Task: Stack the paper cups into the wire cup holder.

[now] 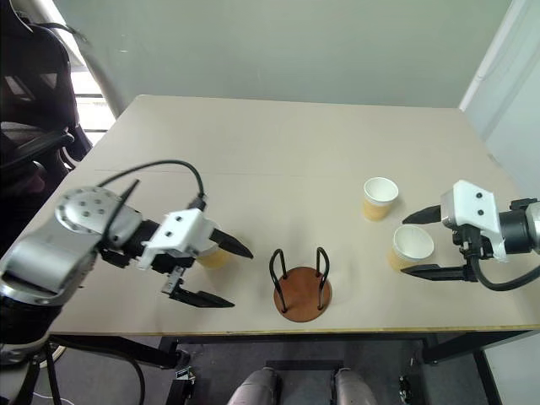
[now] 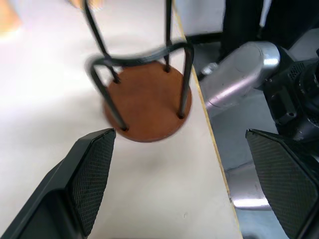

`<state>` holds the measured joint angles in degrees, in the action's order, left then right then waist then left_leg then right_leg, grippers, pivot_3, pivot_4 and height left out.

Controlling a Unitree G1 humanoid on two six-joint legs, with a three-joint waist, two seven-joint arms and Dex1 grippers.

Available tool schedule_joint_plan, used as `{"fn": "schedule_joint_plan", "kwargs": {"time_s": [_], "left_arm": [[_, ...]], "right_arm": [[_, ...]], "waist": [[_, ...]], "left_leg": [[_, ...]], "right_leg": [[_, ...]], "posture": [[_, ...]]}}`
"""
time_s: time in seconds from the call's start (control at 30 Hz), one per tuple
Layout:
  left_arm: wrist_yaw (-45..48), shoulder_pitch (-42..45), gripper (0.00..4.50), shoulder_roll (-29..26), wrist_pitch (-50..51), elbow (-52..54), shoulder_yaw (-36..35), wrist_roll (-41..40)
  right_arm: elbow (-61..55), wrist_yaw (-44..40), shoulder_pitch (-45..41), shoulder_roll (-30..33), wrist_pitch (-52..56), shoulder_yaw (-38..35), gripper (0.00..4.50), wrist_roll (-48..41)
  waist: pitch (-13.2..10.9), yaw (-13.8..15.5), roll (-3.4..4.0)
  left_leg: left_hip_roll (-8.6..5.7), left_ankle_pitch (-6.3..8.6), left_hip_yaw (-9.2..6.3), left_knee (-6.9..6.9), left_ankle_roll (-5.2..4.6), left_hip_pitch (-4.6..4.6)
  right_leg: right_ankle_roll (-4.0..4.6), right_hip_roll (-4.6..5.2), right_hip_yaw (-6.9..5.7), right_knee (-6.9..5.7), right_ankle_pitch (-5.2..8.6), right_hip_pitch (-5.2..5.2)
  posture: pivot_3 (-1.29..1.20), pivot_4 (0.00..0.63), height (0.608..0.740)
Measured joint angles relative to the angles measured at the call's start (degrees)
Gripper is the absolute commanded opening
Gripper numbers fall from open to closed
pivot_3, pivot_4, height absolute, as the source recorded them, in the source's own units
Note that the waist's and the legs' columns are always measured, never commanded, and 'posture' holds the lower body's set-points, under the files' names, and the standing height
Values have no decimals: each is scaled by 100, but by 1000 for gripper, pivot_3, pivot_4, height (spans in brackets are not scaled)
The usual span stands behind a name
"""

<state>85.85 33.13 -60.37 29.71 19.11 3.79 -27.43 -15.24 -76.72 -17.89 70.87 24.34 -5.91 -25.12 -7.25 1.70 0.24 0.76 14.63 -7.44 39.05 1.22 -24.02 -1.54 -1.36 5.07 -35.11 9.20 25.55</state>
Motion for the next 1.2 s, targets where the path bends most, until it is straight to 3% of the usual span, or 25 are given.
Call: {"fn": "schedule_joint_plan", "kwargs": {"time_s": [0.3,0.57,0.67,1.03,1.2], "left_arm": [[-378,-692,4472,-222,560,303,-1948,-1192],[-831,-1274,4472,-379,810,672,-2593,-1565],[-924,-1330,4500,-409,848,776,-2739,-1671],[-1255,-1337,4500,-601,1067,787,-3058,-2225],[-1261,-1553,4500,-677,1063,732,-3192,-2187]], "right_arm": [[569,52,-457,-207,-431,1031,4500,1155],[1025,44,-944,-740,-725,1683,4500,1827],[1114,24,-1006,-841,-779,1793,3946,1975],[1318,-156,-1121,-938,-941,1825,27,2141],[1380,-335,-1134,-939,-1030,1824,9,2114]], "waist": [[-1,-73,2],[-1,-84,2],[-1,-84,2],[-1,-93,3],[-1,-97,3]], "left_leg": [[4,1,0,-7,-1,1],[4,0,0,-1,-2,2],[5,0,-1,-3,-2,2],[5,0,0,-6,-1,2],[5,0,0,-8,-1,2]], "right_leg": [[1,-1,1,-2,-1,5],[13,-1,0,-10,-9,8],[15,-2,-2,-12,-9,10],[19,-2,0,-13,-7,14],[23,-2,0,-14,-5,16]], "posture": [[0,150,740],[0,150,740],[0,150,740],[0,150,740],[0,150,740]]}}
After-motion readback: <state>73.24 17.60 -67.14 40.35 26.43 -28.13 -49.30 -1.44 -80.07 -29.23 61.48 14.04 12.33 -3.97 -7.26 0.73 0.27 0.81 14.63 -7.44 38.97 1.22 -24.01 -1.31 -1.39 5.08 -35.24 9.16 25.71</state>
